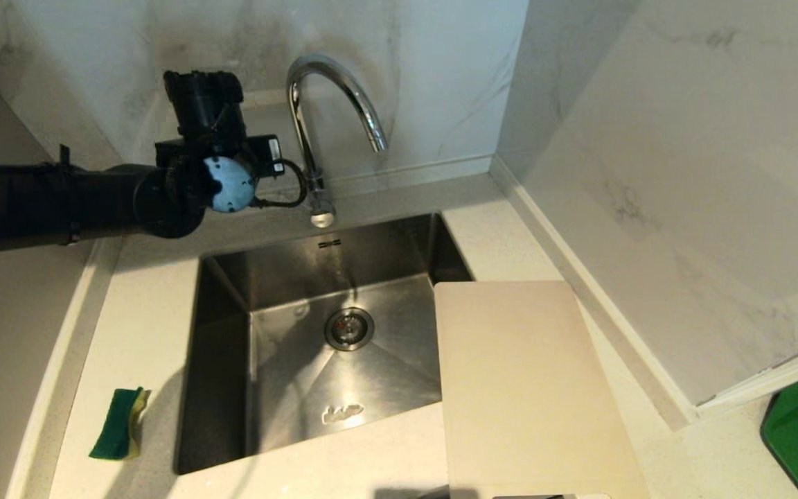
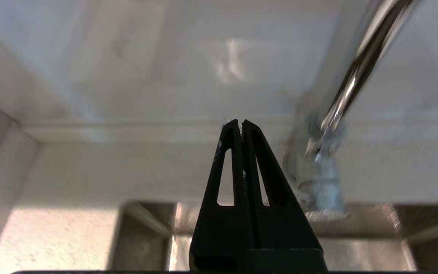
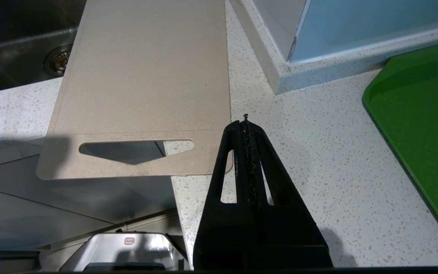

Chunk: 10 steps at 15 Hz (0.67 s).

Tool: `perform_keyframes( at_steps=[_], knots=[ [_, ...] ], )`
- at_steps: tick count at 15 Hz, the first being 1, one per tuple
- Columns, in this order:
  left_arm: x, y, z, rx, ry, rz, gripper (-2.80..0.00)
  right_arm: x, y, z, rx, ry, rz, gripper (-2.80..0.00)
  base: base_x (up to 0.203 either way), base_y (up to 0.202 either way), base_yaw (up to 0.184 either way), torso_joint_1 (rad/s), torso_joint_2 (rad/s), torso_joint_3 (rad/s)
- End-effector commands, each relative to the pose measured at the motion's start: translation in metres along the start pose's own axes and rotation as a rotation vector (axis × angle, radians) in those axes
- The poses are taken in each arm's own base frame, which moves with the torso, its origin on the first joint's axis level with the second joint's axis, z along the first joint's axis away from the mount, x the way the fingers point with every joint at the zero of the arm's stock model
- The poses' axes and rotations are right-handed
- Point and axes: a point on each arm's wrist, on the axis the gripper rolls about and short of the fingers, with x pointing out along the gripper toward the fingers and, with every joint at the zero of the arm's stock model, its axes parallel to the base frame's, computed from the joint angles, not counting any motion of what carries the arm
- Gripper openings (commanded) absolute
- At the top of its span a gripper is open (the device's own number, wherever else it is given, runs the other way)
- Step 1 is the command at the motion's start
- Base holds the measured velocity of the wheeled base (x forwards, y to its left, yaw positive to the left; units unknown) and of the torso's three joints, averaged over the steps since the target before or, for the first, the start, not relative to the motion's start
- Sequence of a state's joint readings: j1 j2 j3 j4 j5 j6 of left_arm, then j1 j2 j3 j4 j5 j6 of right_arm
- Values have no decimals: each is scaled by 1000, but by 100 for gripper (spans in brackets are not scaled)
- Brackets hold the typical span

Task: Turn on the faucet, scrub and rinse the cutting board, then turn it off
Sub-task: Turn on the tap

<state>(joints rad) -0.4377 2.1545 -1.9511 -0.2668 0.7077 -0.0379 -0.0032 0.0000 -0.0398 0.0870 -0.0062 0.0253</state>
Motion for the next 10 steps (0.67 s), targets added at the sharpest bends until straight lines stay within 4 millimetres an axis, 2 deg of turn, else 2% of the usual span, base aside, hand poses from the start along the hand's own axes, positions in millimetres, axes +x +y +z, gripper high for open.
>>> perform_keyframes(
  at_steps=[1, 2, 3, 8, 10],
  knots=[
    [10, -3, -17, 18, 23, 14, -280, 0, 0, 0, 1, 0, 0, -280, 0, 0, 0, 0, 0, 0],
    [11, -2, -17, 15, 21, 18, -92, 0, 0, 0, 1, 0, 0, -280, 0, 0, 0, 0, 0, 0],
    [11, -1, -17, 15, 22, 19, 0, 0, 0, 0, 1, 0, 0, -280, 0, 0, 0, 0, 0, 0],
    [16, 0, -22, 0, 12, 27, 0, 0, 0, 0, 0, 0, 0, -280, 0, 0, 0, 0, 0, 0],
    [20, -5, -20, -79, -69, 26, 0, 0, 0, 0, -1, 0, 0, -280, 0, 0, 0, 0, 0, 0]
  ],
)
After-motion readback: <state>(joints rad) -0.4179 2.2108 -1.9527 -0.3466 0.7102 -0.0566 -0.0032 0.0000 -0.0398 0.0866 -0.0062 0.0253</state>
